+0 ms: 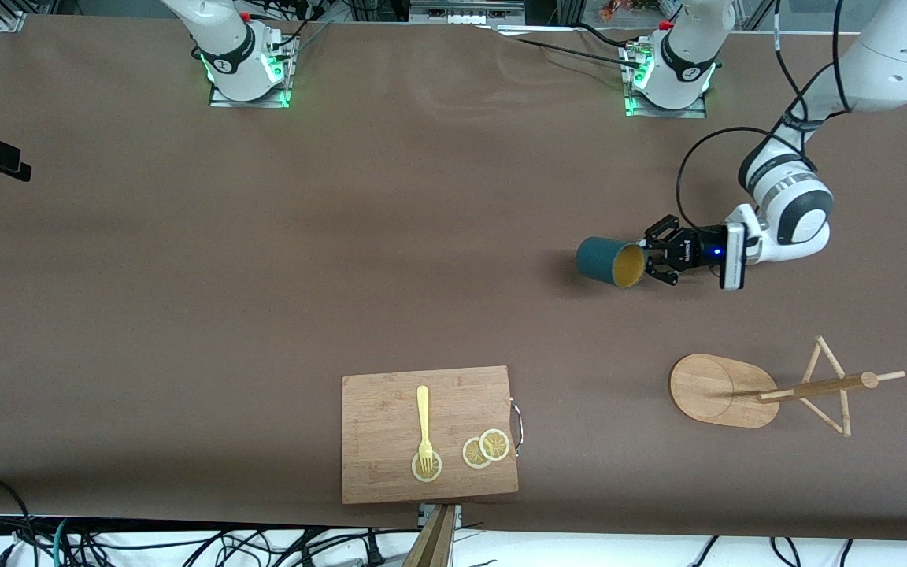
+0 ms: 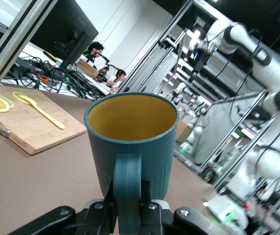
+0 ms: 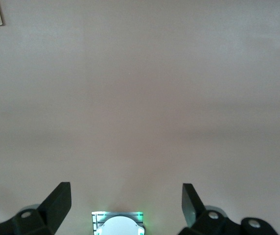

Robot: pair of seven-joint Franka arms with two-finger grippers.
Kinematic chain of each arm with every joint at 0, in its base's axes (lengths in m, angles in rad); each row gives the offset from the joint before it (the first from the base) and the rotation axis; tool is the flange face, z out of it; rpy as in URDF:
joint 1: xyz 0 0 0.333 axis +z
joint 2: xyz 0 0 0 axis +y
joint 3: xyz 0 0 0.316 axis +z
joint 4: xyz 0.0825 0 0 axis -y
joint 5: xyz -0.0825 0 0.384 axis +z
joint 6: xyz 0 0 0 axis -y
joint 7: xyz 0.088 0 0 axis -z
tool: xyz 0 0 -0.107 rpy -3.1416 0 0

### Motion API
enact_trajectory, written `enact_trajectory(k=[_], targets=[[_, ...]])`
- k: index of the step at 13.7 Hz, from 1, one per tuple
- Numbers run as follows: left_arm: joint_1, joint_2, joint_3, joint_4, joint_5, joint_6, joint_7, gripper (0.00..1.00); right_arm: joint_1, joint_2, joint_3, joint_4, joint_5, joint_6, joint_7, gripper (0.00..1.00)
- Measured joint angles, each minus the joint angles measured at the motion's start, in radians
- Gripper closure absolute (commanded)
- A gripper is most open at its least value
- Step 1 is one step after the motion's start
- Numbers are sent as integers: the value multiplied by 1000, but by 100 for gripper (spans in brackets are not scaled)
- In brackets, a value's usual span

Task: Pass cup and hang on rack
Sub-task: 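Lift the mug and carry it toward the wooden rack with the left gripper, then tilt the mug and lower it onto a rack peg with the left gripper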

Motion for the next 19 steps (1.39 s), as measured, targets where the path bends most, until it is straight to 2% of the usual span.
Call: enact_trajectory(k=[4, 7, 11, 15, 19], targets=[[119, 0, 2, 6, 82, -135, -213, 100, 0, 0, 0, 0, 0, 0, 0, 0], [202, 0, 4, 61, 161, -244, -416, 100, 0, 0, 0, 0, 0, 0, 0, 0], [253, 26, 6, 140, 167, -328, -638, 100, 0, 0, 0, 0, 0, 0, 0, 0], [298, 110, 7, 238, 165, -367, -841, 100, 0, 0, 0, 0, 0, 0, 0, 0], [305, 176, 2, 319, 112, -386, -1026, 100, 0, 0, 0, 0, 0, 0, 0, 0]])
